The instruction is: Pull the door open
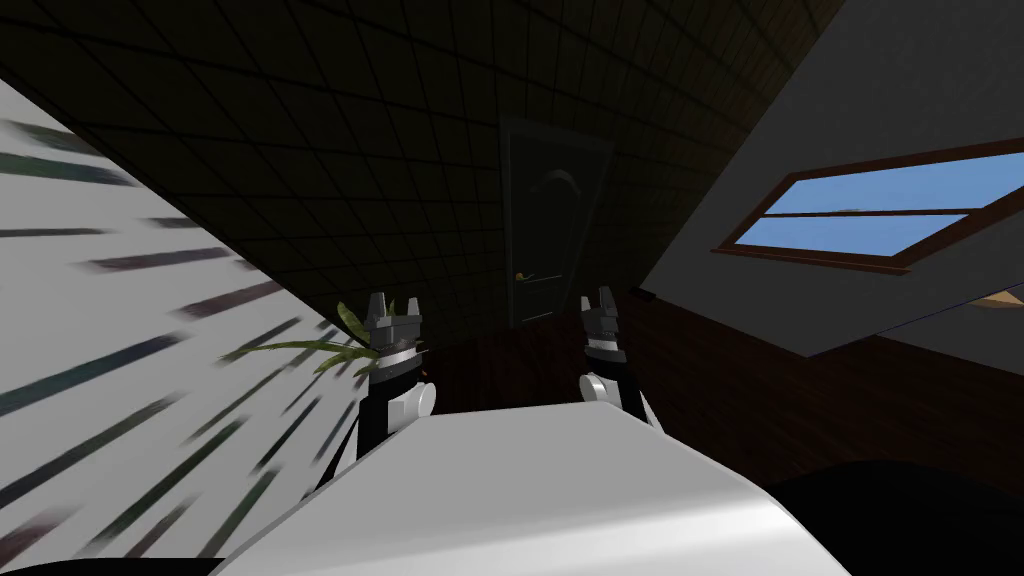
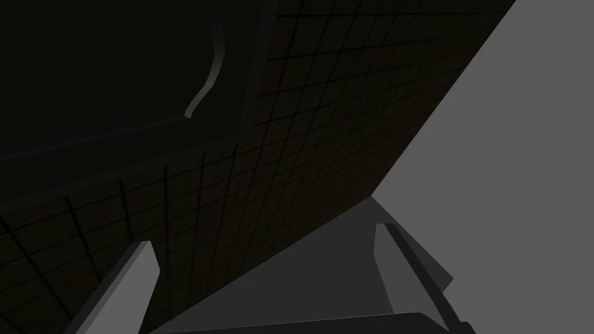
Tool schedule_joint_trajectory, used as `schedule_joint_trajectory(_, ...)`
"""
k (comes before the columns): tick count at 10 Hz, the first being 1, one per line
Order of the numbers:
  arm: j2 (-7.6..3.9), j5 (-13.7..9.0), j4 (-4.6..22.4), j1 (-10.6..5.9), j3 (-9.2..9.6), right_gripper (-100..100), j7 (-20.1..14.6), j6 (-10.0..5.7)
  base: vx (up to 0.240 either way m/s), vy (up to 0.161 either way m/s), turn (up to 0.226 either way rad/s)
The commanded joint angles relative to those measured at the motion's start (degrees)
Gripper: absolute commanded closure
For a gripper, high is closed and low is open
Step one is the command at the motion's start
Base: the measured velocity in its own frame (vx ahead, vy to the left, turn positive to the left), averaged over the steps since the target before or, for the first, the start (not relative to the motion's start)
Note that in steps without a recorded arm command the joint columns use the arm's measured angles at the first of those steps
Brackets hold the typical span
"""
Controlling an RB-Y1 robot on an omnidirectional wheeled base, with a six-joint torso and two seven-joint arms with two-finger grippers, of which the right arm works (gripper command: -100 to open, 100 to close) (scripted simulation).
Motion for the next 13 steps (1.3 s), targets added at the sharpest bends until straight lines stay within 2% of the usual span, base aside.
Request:
schedule_joint_trajectory(1, -0.51, 0.32, 2.08, -0.86, -0.02, -100, -0.60, -0.35, 0.092, 0.010, 0.028)
schedule_joint_trajectory(7, -1.88, 1.25, 8.10, -3.34, -0.07, -100, -2.33, -1.35, 0.093, -0.002, 0.023)
schedule_joint_trajectory(13, -3.83, 2.66, 17.25, -7.11, -0.14, -100, -4.96, -2.88, 0.099, -0.002, 0.034)
